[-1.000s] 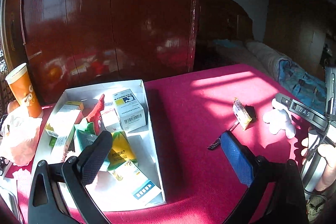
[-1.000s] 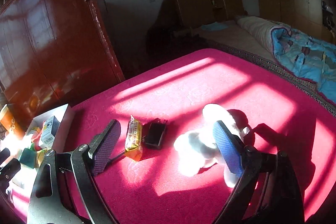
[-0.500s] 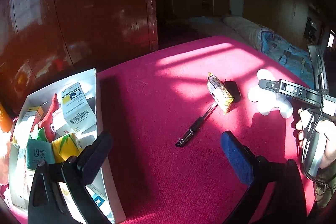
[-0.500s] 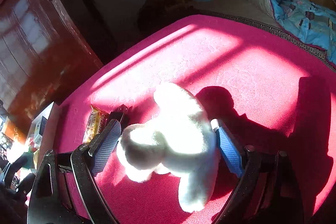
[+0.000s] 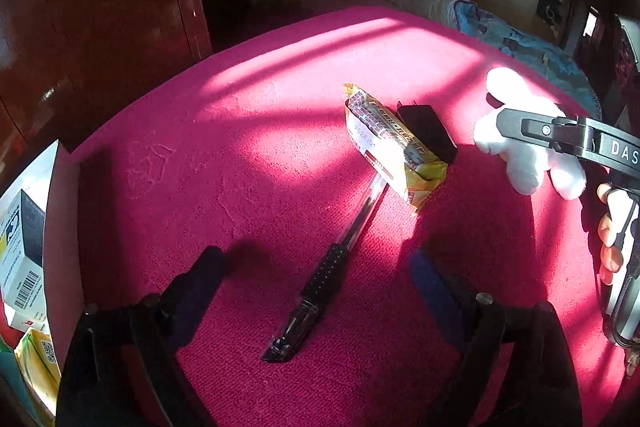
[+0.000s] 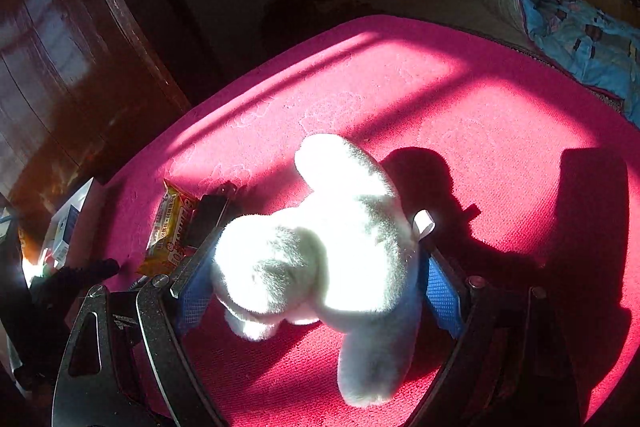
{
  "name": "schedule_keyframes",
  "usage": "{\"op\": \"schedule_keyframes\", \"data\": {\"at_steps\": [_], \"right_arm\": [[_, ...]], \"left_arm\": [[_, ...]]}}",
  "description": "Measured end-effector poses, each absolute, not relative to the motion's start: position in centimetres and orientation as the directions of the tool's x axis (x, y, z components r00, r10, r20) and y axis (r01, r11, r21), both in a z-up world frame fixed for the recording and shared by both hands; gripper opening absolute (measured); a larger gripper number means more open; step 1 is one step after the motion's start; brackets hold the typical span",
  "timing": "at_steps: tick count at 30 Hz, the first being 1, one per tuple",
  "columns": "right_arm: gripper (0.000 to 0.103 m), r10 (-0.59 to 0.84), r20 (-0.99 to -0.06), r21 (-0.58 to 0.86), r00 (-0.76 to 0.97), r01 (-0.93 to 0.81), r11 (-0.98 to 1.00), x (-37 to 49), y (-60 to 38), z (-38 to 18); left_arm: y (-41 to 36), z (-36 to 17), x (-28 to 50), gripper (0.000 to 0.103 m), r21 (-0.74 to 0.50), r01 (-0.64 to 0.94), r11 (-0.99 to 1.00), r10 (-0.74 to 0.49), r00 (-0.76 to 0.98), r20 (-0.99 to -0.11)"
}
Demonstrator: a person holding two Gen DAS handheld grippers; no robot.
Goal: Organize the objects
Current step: 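Grasp white plush toy with right tool while left tool grasps black pen, then carry white plush with right tool while left tool carries black pen to tray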
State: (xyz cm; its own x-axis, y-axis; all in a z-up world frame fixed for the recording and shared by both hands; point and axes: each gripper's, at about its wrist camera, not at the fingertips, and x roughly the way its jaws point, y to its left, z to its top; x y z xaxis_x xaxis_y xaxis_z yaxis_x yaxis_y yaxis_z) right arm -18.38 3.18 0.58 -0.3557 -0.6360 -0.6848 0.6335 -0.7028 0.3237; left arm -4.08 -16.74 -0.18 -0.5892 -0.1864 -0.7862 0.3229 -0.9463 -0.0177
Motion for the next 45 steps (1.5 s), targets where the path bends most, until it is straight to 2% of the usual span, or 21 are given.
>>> {"op": "schedule_keyframes", "data": {"at_steps": [4, 6, 7, 9, 11, 14, 25, 35, 45], "right_arm": [[0.09, -0.647, -0.678, 0.34, -0.349, 0.631, -0.697, -18.4, 3.3, 0.6], [0.09, -0.648, -0.677, 0.342, -0.349, 0.631, -0.697, -18.4, 3.4, 0.6], [0.089, -0.649, -0.676, 0.344, -0.349, 0.63, -0.696, -18.4, 3.4, 0.6], [0.088, -0.654, -0.672, 0.352, -0.347, 0.628, -0.694, -18.4, 3.6, 0.6], [0.088, -0.659, -0.669, 0.359, -0.345, 0.626, -0.692, -18.5, 3.6, 0.7], [0.086, -0.658, -0.669, 0.357, -0.346, 0.626, -0.693, -18.4, 3.6, 0.7], [0.08, -0.659, -0.668, 0.336, -0.346, 0.651, -0.681, -17.1, 4.6, 1.1], [0.08, -0.689, -0.595, 0.365, -0.415, 0.624, -0.691, -15.8, 8.3, 5.5], [0.08, -0.73, -0.559, 0.378, -0.394, 0.662, -0.647, -13.7, 8.2, 7.4]], "left_arm": [[-16.3, 0.1, -3.7, 0.065, -0.005, 0.281, -0.96, -0.172, -0.6, -0.781], [-15.9, 0.3, -3.5, 0.044, -0.005, 0.262, -0.965, -0.16, -0.603, -0.782], [-15.5, 0.4, -3.5, 0.04, -0.003, 0.254, -0.967, -0.156, -0.605, -0.781], [-14.9, 0.5, -3.2, 0.022, -0.001, 0.252, -0.968, -0.157, -0.607, -0.779], [-14.0, 0.6, -3.0, 0.011, 0.02, 0.246, -0.969, -0.17, -0.605, -0.777], [-12.5, 0.6, -2.6, 0.01, 0.074, 0.254, -0.964, -0.218, -0.605, -0.766], [-10.0, 3.0, 1.2, 0.01, 0.003, 0.304, -0.953, -0.217, -0.673, -0.707], [-9.8, 6.7, 3.5, 0.01, -0.029, 0.34, -0.94, -0.249, -0.74, -0.625], [-10.1, 7.3, 4.7, 0.01, -0.015, 0.39, -0.921, -0.3, -0.732, -0.612]]}}
